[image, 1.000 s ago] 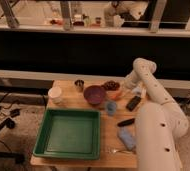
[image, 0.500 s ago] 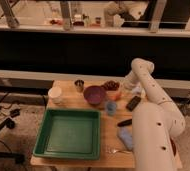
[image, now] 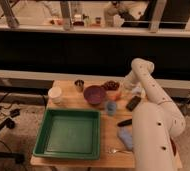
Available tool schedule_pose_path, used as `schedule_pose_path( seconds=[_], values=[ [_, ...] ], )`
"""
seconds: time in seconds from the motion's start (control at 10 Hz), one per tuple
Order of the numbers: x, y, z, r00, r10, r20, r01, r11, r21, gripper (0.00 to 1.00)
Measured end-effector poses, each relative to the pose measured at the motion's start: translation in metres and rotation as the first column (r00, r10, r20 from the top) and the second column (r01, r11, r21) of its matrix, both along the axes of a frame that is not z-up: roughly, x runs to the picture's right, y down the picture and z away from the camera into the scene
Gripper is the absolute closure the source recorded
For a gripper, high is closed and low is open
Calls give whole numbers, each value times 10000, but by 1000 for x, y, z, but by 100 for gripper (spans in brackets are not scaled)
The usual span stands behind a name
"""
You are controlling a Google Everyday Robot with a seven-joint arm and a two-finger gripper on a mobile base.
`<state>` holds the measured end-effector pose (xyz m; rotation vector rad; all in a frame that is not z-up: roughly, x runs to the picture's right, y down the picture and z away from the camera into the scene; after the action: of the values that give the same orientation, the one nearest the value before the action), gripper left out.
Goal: Place pepper in table surface
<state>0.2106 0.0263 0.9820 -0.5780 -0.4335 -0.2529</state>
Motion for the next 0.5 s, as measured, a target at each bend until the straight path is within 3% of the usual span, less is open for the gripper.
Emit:
schedule_pose_path(
  seconds=[0.2,0.5],
  values=[
    [0,0,0,10000,0,1,0,10000,0,25],
    [0,0,0,10000,0,0,0,10000,-2,20]
  ],
)
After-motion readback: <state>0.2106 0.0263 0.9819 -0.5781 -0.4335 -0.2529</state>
